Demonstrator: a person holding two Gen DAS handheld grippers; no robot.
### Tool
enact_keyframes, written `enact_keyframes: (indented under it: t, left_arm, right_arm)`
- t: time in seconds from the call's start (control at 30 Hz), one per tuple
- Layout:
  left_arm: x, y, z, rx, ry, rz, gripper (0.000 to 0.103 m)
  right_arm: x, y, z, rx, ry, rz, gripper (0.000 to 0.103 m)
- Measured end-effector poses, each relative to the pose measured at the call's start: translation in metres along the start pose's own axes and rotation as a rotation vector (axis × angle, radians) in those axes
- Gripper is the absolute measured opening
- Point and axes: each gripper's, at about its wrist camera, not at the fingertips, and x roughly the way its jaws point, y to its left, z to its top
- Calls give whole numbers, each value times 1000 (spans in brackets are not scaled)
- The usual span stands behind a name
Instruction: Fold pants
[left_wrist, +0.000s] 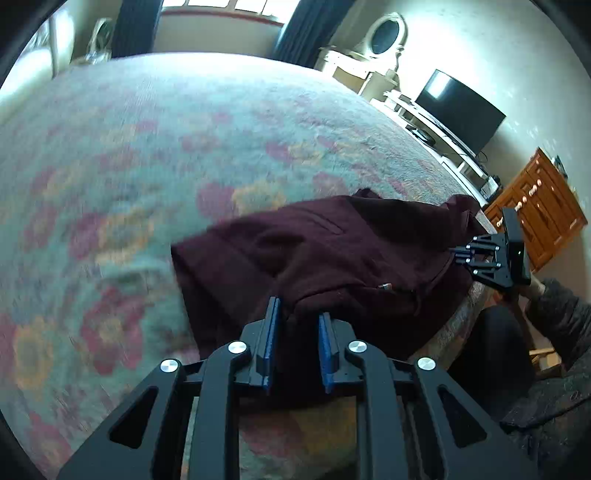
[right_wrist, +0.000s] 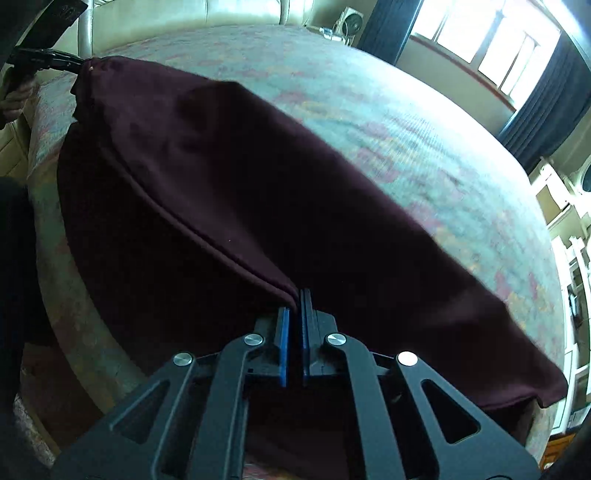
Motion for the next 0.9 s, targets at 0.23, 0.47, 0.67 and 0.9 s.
enact_keyframes:
  t: [0.23, 0.47, 0.67, 0.9]
  left_arm:
    - [-18, 43, -63, -377, -5, -1, 39]
    - [-10, 17, -60, -565, -84, -69, 56]
    - [12, 19, -55, -654, -68, -18, 56]
    - [19, 16, -55, -720, -99, 20, 59]
  right_arm:
    - [-41, -30, -21, 403, -89, 181, 50]
    - [-30, -64, -64, 882, -135, 446, 53]
    - [-27, -59, -82, 1002, -149, 497, 54]
    - [-13, -60, -84, 1128, -180, 528, 60]
